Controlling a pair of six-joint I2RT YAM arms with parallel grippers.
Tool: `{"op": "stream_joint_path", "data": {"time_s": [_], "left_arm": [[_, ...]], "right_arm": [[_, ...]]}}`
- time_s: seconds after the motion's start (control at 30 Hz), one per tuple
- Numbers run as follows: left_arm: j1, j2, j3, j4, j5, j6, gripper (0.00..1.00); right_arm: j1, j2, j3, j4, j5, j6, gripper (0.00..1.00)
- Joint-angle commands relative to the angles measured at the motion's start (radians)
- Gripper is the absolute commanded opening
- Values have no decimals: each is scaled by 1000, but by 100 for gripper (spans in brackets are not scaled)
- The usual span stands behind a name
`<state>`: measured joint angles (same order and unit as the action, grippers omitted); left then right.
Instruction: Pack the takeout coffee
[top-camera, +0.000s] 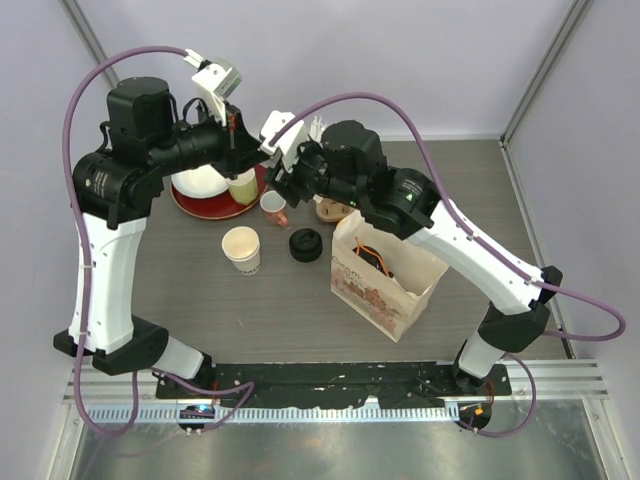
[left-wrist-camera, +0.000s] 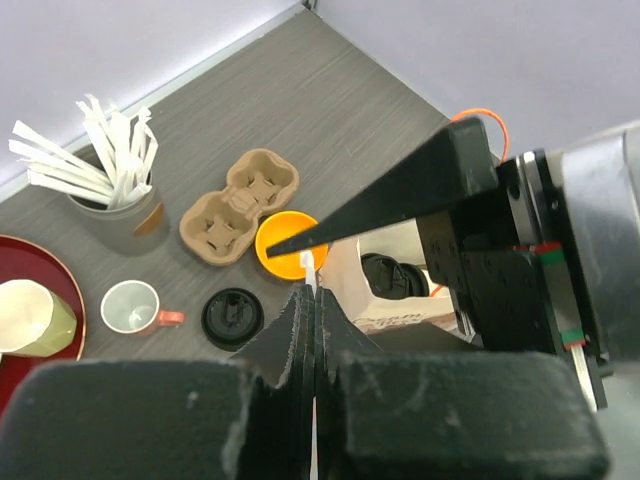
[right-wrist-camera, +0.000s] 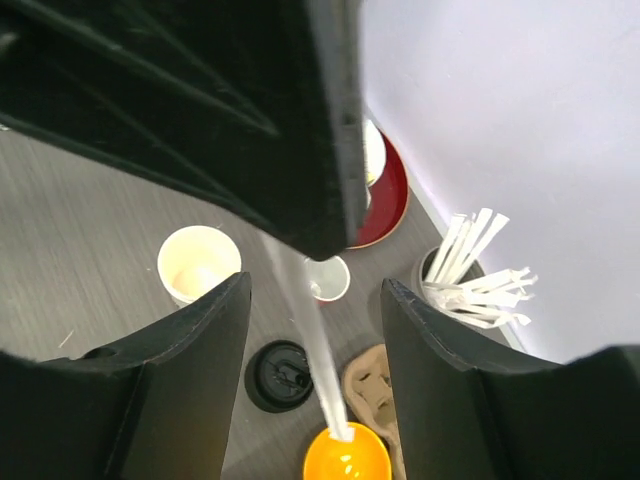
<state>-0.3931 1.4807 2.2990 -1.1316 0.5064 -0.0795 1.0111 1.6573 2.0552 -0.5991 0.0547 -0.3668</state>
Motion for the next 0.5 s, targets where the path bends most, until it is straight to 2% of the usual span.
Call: {"op": "stream_joint_path", "data": {"time_s": [0.0,0.2,0.23,0.27,0.4,0.47], "left_arm": [[-4,-36,-7,-16,40,-8,0],[-4,-37,-7,-16,33,1,0],[-4,-36,-4,-13,52,-6,0],[-4,-34,-1,-8,88,-22,0],[-6,-28,10,7,116,-45,0],[-6,-28,8,4,115,-43,0]], "right_arm": [[0,-11,59,65,57,-29,60],[0,-42,42,59,76,-61,59],[0,-39,43,59,53,-61,53],[0,-36,43,59,39,-61,50],[0,-14,49,51,7,-66,46],[0,-4,52,51,10,-66,30]]}}
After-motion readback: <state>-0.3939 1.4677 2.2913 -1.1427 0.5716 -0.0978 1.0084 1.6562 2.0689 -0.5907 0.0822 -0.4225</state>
